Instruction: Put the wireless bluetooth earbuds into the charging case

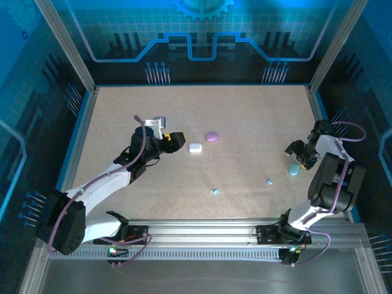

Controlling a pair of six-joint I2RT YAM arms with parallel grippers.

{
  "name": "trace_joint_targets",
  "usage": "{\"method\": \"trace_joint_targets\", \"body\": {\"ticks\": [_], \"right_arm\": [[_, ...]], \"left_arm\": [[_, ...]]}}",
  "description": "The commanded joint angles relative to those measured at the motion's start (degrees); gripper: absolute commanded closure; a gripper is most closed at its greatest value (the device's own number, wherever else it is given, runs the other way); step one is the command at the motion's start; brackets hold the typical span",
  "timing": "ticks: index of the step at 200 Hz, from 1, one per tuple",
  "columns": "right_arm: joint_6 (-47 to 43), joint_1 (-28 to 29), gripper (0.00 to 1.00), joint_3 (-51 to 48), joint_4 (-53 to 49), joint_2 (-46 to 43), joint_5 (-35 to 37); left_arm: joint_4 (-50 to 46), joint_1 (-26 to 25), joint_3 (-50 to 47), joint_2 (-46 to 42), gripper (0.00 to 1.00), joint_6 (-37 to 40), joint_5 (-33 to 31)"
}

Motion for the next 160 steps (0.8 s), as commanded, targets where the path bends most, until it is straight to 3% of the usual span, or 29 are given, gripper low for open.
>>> {"method": "trace_joint_targets", "body": {"ticks": [1,42,160], "right_arm": [[-1.9,-1.8,0.29,1.4,-2.2,0.8,0.3],[0.0,-1.0,0.31,0.1,-2.7,1.9,-2.0],[4.0,6.1,0.35,0.4,-6.8,4.3,7.3]], "left_arm": [[1.1,0.5,-0.4,-0.8,0.3,0.5,-0.4],[1.2,0.5,-0.5,-0.3,0.3,-0.4,-0.2],[1.1,0.5,-0.6,-0.4,0.3,-1.0,0.0]]}}
